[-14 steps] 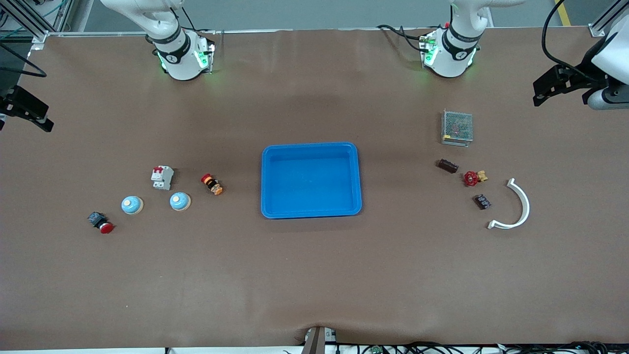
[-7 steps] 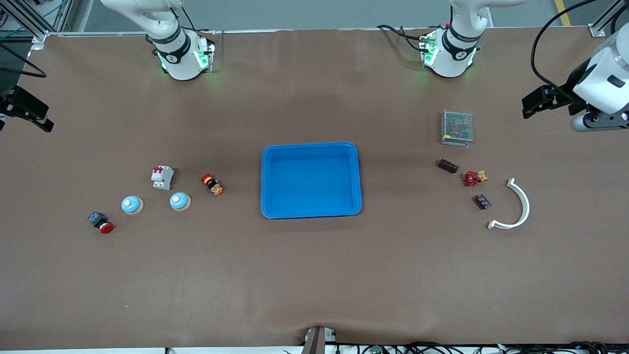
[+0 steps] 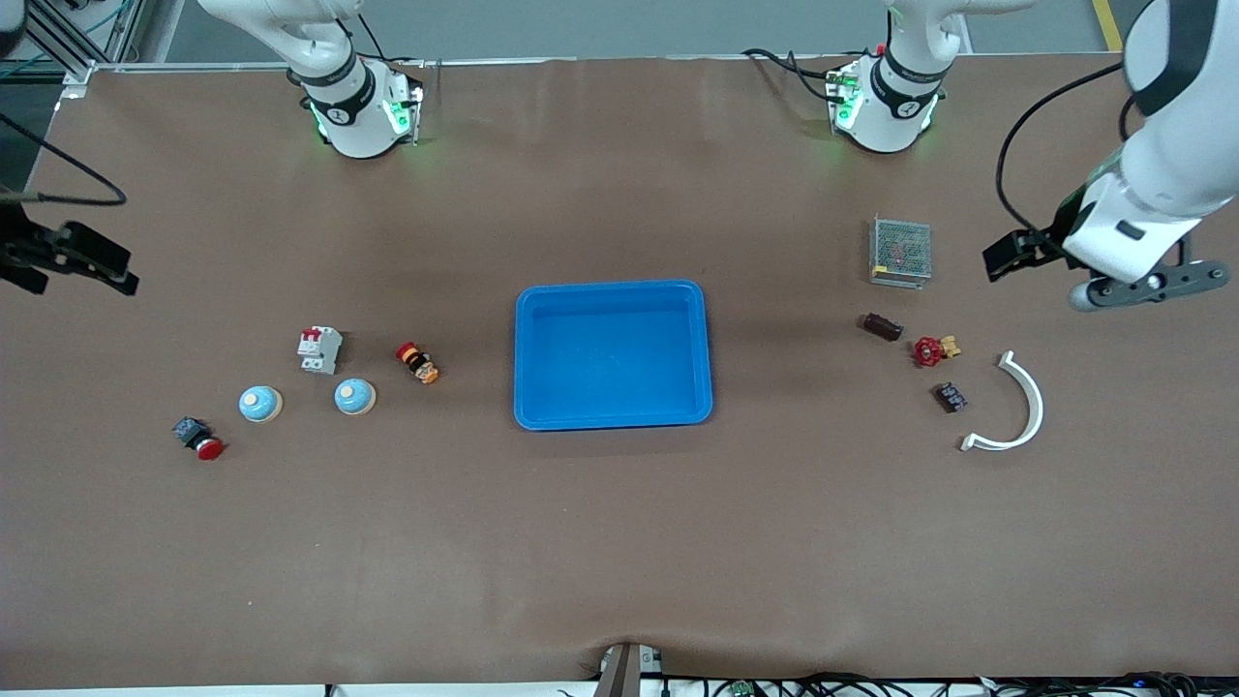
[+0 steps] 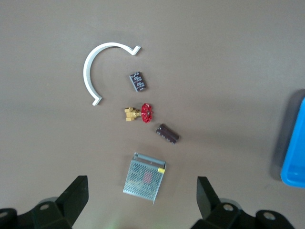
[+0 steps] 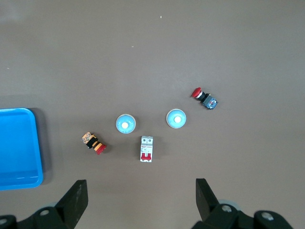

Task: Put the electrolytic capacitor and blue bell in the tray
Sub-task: 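Reach the left gripper to a brown capacitor while the right gripper reaches a bell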

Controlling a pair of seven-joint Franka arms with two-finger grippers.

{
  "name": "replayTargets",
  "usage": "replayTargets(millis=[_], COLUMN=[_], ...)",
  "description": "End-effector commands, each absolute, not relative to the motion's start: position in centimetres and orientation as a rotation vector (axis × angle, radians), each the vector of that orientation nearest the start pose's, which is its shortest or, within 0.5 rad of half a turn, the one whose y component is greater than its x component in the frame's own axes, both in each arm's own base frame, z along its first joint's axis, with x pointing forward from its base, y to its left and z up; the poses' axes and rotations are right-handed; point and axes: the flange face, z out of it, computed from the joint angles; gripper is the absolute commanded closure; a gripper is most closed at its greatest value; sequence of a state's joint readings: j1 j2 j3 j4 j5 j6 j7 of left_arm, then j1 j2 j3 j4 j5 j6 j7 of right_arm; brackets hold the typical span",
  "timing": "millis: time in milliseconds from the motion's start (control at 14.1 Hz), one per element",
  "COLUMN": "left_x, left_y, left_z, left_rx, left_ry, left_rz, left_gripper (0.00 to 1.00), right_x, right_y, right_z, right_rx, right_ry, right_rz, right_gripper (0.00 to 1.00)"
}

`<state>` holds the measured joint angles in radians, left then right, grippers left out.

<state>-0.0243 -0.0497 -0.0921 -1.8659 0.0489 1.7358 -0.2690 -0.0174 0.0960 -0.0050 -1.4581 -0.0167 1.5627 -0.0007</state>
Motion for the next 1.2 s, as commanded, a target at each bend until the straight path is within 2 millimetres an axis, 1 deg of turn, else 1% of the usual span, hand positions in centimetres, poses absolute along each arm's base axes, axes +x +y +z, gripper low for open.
replayTargets(millis=[0, 71, 142, 283, 425, 637, 778, 849, 920, 991, 1061, 1132], left_x=[51.9, 51.6, 51.3, 50.8, 50.0, 49.3, 48.6, 48.3, 48.2, 47.9, 47.5, 47.0], left_y=[-5.9, -5.9, -5.8, -5.8, -6.0, -6.5, -8.0, -8.9, -9.4, -9.6, -9.5, -9.2], left_z=[49.4, 47.8, 46.4, 44.3, 41.7, 38.1, 35.1, 33.7, 32.3, 31.0, 29.7, 28.5], left_rx=[-3.06, -3.06, -3.058, -3.05, -3.034, -2.997, -2.957, -2.93, -2.903, -2.878, -2.864, -2.857], left_ry=[-0.241, -0.246, -0.271, -0.342, -0.473, -0.665, -0.815, -0.9, -0.976, -1.035, -1.08, -1.135], left_rz=[0.055, 0.069, 0.069, 0.071, 0.064, 0.063, 0.066, 0.072, 0.084, 0.098, 0.097, 0.075], left_gripper=[0.0, 0.0, 0.0, 0.0, 0.0, 0.0, 0.01, 0.03, 0.06, 0.09, 0.1, 0.11], right_x=[58.9, 59.3, 60.1, 60.7, 60.9, 60.9, 60.4, 60.3, 60.2, 60.2, 60.4, 60.5], right_y=[-1.1, -0.9, -0.7, -0.9, -0.3, 0.0, 0.1, 0.4, 0.8, 1.3, 1.8, 1.9], right_z=[59.1, 57.5, 56.3, 53.9, 51.8, 47.0, 43.5, 42.4, 41.3, 40.7, 39.6, 38.8], right_rx=[-3.147, -3.144, -3.14, -3.134, -3.135, -3.136, -3.136, -3.136, -3.136, -3.136, -3.136, -3.134], right_ry=[0.046, 0.041, 0.034, 0.021, 0.002, -0.006, -0.01, -0.017, -0.027, -0.039, -0.05, -0.052], right_rz=[0.067, 0.106, 0.092, 0.058, 0.046, 0.003, -0.017, -0.017, 0.005, 0.019, 0.036, 0.048], right_gripper=[0.0, 0.0, 0.0, 0.0, 0.0, 0.0, 0.0, 0.0, 0.0, 0.0, 0.0, 0.0])
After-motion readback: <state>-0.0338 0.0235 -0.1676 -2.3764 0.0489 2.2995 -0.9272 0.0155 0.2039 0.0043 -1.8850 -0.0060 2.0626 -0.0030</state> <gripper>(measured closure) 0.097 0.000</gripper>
